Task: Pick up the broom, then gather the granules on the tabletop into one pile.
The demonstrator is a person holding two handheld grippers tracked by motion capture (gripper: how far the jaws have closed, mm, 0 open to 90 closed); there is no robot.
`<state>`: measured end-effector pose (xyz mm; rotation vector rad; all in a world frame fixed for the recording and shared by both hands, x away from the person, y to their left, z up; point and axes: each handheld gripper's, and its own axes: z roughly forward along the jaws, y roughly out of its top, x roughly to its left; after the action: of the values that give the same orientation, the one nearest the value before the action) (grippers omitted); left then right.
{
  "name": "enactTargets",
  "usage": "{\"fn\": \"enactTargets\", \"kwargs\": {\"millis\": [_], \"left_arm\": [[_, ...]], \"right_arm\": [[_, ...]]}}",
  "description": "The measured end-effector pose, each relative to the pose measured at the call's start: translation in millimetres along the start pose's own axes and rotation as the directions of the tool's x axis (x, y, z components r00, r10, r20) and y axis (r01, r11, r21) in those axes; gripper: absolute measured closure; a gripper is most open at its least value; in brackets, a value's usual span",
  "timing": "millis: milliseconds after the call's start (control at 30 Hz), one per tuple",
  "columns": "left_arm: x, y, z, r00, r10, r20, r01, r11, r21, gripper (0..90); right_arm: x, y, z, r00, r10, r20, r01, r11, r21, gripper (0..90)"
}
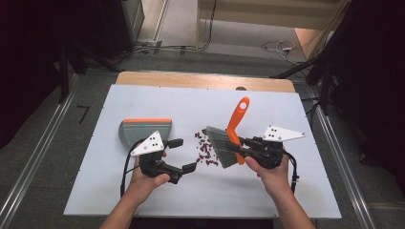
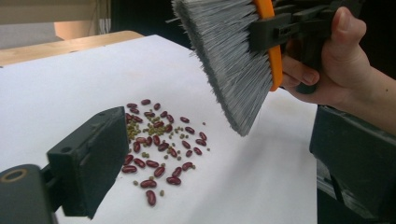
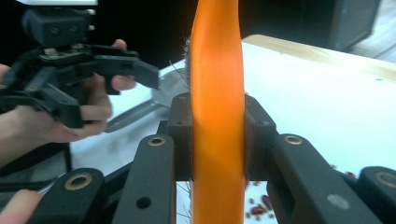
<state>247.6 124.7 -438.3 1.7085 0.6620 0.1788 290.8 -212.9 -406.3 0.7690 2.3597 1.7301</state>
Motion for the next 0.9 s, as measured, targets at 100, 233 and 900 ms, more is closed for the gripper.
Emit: {"fn": "enactTargets", "kwargs": {"millis": [100,233,900], "left_arm": [[5.0,-1.7,-5.4,0.9999,0.001,-0.015,-0.001,1.0,-0.006,1.1],[9.8,-4.4,-12.4,0.9993,0.0,-0.037,0.0,0.9999,-0.013,0.0],[16.5,-22.8,-50.1,0.9884,0.011,-0.151,-0.015,0.9996,-0.024,0.0]], "right_arm": [[-3.5,-0.4,-2.7,0.9993,0.006,0.036,-0.007,1.0,0.004,68.9],[-8.9,-0.7,-6.3,0.9956,0.009,0.093,-0.01,1.0,0.011,68.8],[-40.8,6.3,-16.1,0.9454,0.01,0.326,-0.052,0.991,0.122,68.8]]}}
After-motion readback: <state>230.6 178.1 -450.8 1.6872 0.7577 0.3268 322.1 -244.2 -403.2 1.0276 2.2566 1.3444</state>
